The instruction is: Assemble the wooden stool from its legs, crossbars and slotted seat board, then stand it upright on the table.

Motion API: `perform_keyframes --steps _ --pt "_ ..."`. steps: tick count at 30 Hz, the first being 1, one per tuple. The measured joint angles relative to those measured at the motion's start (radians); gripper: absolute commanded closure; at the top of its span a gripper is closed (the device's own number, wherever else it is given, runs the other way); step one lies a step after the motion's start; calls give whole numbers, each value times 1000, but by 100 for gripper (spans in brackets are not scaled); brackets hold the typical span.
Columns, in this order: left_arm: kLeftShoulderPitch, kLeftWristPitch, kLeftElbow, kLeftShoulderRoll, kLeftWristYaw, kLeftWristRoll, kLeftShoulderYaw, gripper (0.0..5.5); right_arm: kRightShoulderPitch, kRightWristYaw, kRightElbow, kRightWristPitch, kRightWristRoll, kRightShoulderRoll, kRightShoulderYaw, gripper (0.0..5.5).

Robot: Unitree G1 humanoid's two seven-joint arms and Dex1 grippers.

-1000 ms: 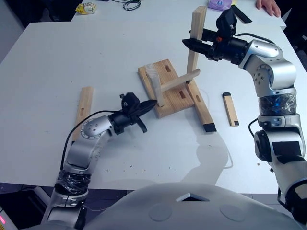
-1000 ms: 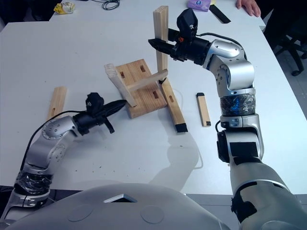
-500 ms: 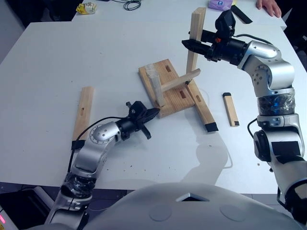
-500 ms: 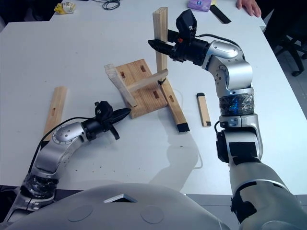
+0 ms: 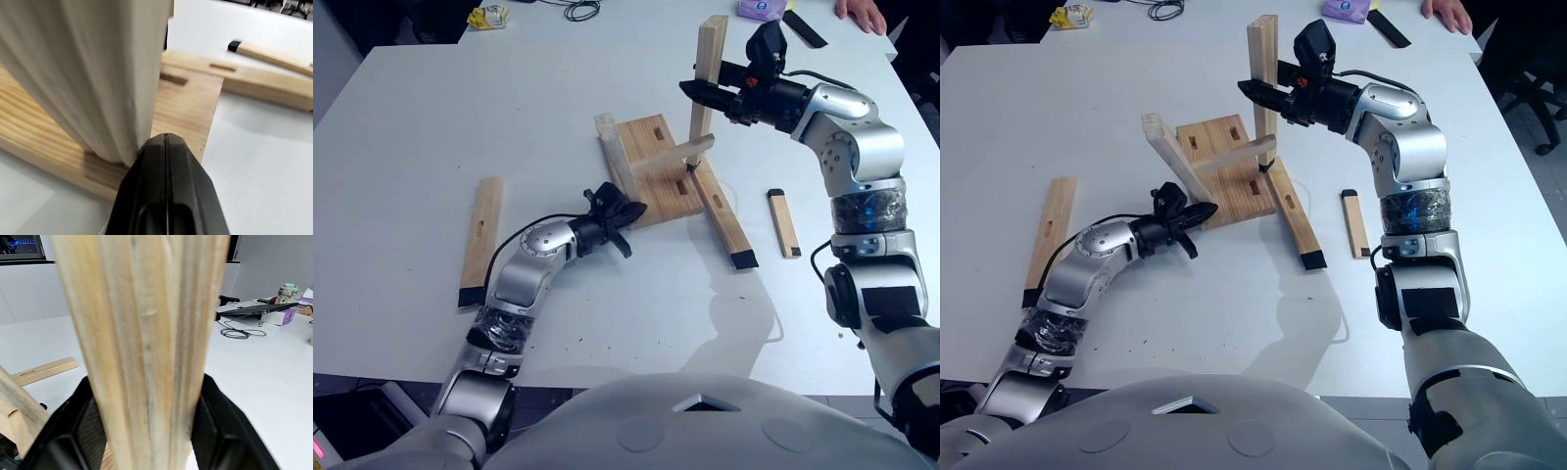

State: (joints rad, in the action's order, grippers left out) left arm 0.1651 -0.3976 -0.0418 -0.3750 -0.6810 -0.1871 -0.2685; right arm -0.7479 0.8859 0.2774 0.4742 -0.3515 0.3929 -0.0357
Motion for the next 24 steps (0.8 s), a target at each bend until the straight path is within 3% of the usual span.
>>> perform_keyframes --steps 10,15,24 --pt "109 5 9 -153 -96 104 -104 550 31 -43 -94 25 -7 -9 10 345" --pt "50 22 -77 -306 -143 104 -79 550 90 -83 -150 47 -9 2 45 345" --pt "-169 23 -287 -455 -156 15 0 550 145 -130 -202 78 -33 3 80 345"
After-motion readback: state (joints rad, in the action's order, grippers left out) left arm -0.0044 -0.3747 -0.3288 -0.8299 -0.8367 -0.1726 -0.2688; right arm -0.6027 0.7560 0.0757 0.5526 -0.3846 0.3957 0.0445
